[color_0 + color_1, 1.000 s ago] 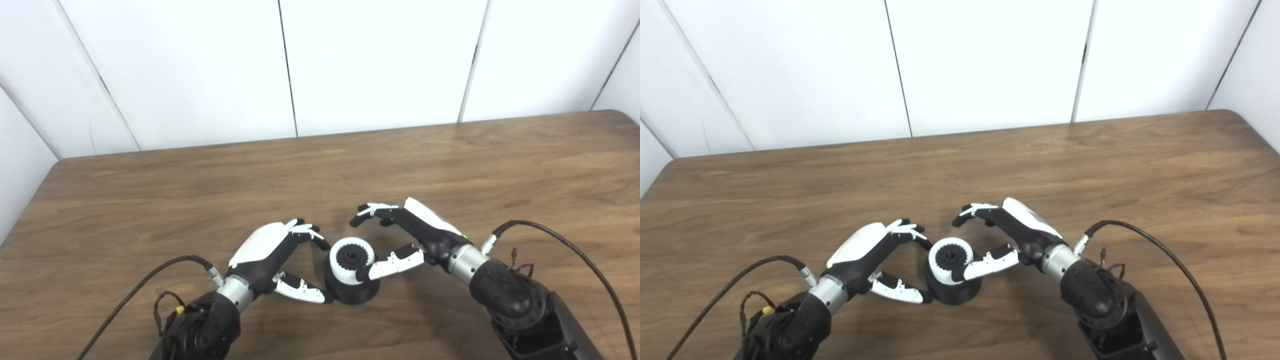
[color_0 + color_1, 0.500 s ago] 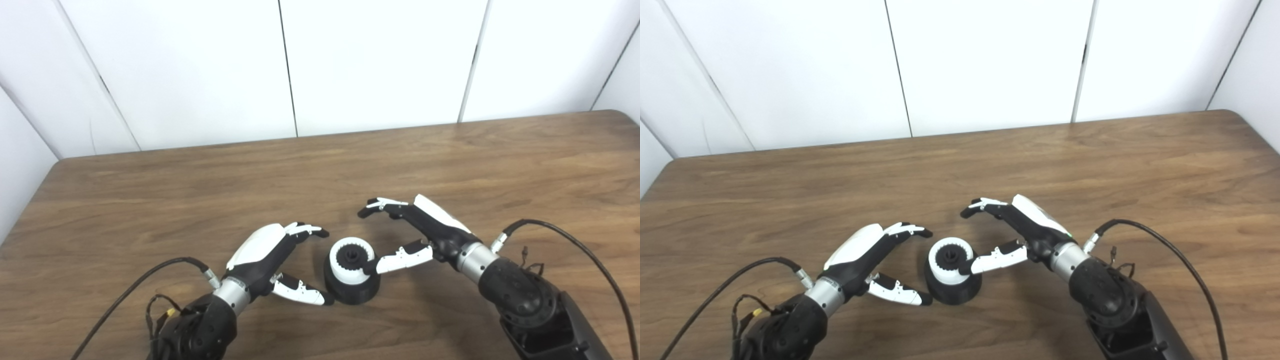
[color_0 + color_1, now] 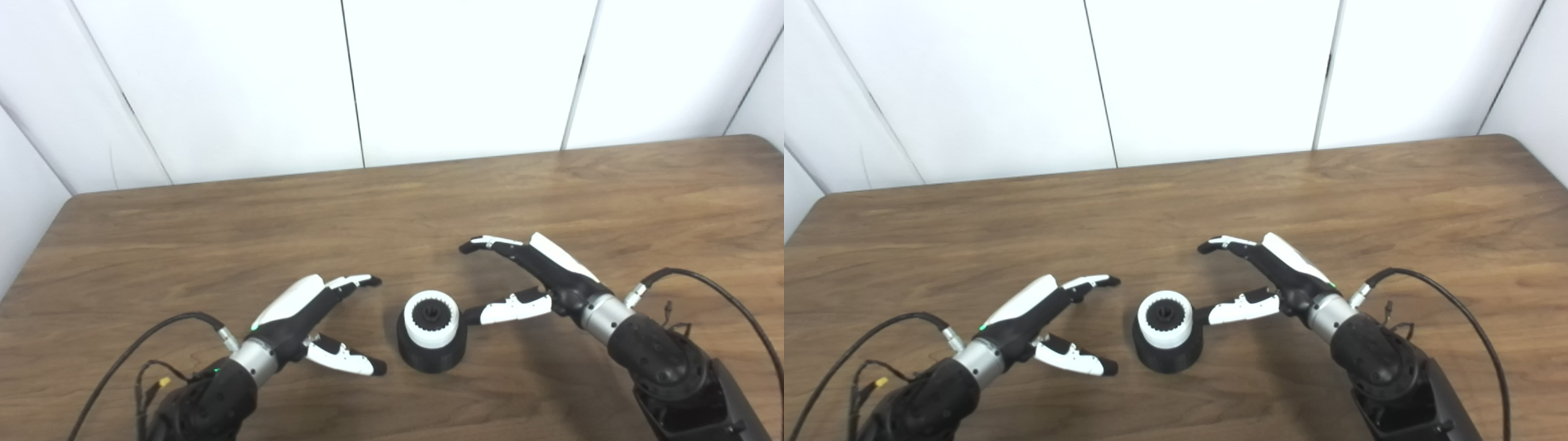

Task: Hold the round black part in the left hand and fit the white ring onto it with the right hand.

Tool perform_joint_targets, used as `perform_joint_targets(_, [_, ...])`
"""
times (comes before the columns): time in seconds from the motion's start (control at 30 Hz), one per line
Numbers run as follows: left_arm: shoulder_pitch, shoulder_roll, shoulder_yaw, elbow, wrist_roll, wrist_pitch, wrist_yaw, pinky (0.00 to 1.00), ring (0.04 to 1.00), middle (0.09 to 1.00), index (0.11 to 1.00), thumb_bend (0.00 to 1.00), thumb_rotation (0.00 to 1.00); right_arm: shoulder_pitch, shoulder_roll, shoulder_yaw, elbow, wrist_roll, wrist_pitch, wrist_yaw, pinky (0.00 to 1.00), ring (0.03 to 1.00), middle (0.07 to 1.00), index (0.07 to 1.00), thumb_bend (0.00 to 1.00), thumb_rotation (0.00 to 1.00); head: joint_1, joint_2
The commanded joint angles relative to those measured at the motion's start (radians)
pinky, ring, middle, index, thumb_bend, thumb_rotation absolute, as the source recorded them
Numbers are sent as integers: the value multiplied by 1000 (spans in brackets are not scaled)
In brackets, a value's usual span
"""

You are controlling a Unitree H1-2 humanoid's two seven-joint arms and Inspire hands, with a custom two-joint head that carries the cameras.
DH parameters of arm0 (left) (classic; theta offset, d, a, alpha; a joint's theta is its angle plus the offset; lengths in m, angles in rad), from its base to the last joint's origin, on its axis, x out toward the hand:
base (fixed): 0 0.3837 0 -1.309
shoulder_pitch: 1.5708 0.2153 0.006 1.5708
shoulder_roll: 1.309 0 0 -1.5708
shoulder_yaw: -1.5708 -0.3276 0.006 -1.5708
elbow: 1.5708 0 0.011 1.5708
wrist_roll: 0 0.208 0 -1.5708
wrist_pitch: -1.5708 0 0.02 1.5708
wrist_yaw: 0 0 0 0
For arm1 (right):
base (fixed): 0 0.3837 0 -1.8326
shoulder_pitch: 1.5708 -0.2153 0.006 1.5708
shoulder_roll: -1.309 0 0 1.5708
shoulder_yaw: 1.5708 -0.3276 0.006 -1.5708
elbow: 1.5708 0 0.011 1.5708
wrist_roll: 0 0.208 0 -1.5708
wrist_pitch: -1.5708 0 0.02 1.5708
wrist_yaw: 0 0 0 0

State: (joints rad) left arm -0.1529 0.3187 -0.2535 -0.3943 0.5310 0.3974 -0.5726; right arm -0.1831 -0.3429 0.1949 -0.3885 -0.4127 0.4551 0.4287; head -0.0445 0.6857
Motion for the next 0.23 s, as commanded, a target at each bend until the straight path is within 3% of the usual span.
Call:
perform_joint_targets(0.0, [-14, 20, 36, -39, -31, 3, 26, 863, 962, 957, 906, 965, 413, -11, -8, -25, -40, 15, -11, -26, 903, 934, 917, 846, 1000, 580, -1, -1])
perform_joint_targets(0.1, [1, 13, 71, -36, -72, -5, 49, 867, 959, 965, 907, 881, 482, 3, -1, -35, -47, 10, -8, -38, 884, 927, 912, 851, 979, 631, -1, -1])
perform_joint_targets(0.2, [27, -15, 124, -34, -124, -33, 105, 867, 949, 967, 928, 713, 596, 16, 14, -53, -54, 11, -2, -64, 878, 921, 907, 854, 877, 687, 0, 0])
